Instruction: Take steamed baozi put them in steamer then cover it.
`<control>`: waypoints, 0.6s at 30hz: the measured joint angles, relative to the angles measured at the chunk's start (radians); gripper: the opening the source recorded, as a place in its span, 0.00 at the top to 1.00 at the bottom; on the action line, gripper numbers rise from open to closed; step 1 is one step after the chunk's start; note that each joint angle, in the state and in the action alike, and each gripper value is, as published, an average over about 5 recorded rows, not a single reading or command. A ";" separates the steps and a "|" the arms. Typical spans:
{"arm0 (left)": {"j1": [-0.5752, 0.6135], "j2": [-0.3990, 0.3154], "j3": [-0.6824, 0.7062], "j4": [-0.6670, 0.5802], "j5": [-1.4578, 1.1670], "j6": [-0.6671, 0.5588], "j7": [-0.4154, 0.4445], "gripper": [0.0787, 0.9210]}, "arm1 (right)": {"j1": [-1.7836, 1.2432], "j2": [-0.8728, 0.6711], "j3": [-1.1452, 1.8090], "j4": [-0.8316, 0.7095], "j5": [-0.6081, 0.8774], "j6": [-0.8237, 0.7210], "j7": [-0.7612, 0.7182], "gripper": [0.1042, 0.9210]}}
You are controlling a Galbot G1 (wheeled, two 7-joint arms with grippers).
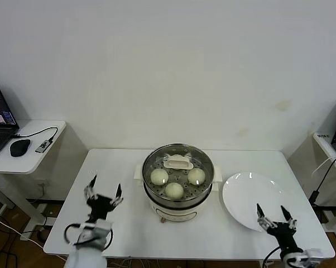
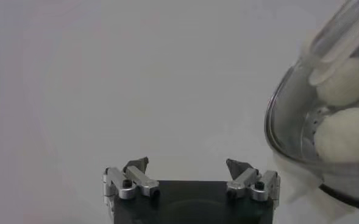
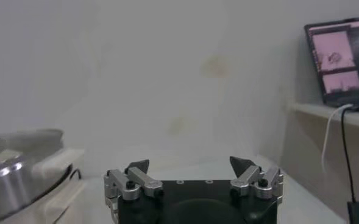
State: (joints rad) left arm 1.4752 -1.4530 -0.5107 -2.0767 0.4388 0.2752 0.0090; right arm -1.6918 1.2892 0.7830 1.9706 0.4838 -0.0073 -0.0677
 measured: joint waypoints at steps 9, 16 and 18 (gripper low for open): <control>0.142 -0.023 -0.057 -0.025 -0.194 -0.042 0.026 0.12 | -0.048 -0.004 -0.044 0.027 -0.039 -0.031 0.020 0.12; 0.201 -0.029 -0.082 -0.035 -0.263 -0.053 0.045 0.12 | -0.070 -0.013 -0.064 0.050 -0.071 -0.055 0.021 0.12; 0.212 -0.030 -0.085 -0.040 -0.275 -0.056 0.049 0.12 | -0.073 -0.011 -0.069 0.051 -0.075 -0.059 0.024 0.12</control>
State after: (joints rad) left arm 1.6869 -1.4833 -0.5960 -2.1169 0.1633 0.2194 0.0575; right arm -1.7651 1.2783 0.7144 2.0220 0.4085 -0.0659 -0.0438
